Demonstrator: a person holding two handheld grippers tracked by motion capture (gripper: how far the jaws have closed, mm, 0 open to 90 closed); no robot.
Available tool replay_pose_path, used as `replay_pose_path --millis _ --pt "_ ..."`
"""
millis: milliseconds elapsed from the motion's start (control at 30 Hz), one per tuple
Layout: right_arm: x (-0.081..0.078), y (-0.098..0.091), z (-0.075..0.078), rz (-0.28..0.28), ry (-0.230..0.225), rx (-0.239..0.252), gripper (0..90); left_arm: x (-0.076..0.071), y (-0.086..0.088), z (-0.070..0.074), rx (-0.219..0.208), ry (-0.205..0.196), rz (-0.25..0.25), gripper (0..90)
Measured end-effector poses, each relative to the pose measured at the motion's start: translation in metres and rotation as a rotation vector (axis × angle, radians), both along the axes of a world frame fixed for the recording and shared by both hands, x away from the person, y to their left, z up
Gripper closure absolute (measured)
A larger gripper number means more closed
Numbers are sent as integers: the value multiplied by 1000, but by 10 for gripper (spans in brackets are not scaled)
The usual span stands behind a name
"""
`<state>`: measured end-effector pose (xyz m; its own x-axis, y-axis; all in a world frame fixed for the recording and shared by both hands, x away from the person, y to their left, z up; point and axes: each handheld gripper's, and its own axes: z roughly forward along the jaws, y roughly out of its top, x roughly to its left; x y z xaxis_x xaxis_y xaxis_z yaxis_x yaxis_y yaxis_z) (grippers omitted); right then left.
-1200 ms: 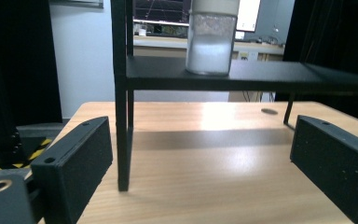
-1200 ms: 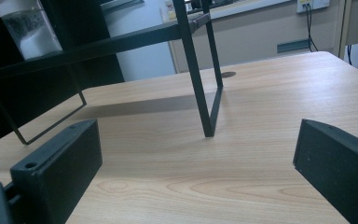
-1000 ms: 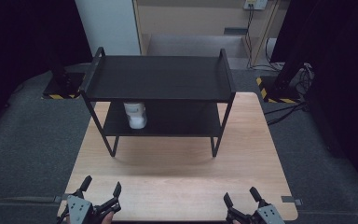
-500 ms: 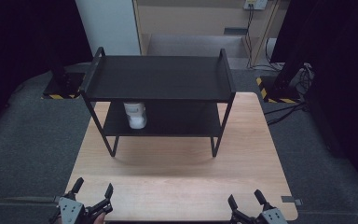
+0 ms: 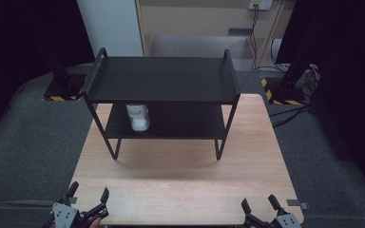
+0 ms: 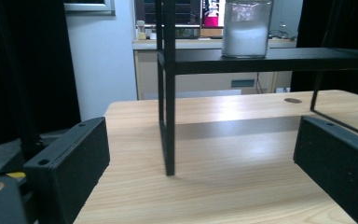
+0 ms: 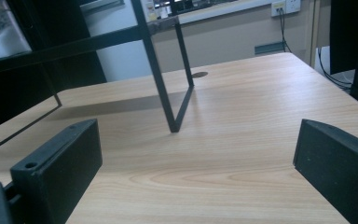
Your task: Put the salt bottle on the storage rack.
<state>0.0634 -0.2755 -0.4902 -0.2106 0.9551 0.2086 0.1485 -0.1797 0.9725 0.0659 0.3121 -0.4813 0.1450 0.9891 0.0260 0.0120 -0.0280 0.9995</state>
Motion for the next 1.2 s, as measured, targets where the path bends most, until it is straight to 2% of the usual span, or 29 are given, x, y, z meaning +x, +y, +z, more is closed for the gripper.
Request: replay_pose_path --millis 233,400,600,867,1200 --pt "6 -8 0 0 -3 -2 11 6 5 2 16 -4 34 24" --pt "11 -9 -3 7 -4 2 11 10 3 1 -5 12 56 24" --pt "12 -5 -7 13 -15 17 11 7 0 -3 -37 19 102 24" --pt "12 -7 -7 2 -18 22 11 7 0 -2 -37 30 102 24" --pt "10 -7 -9 -2 -8 30 11 16 -9 0 -13 24 69 24"
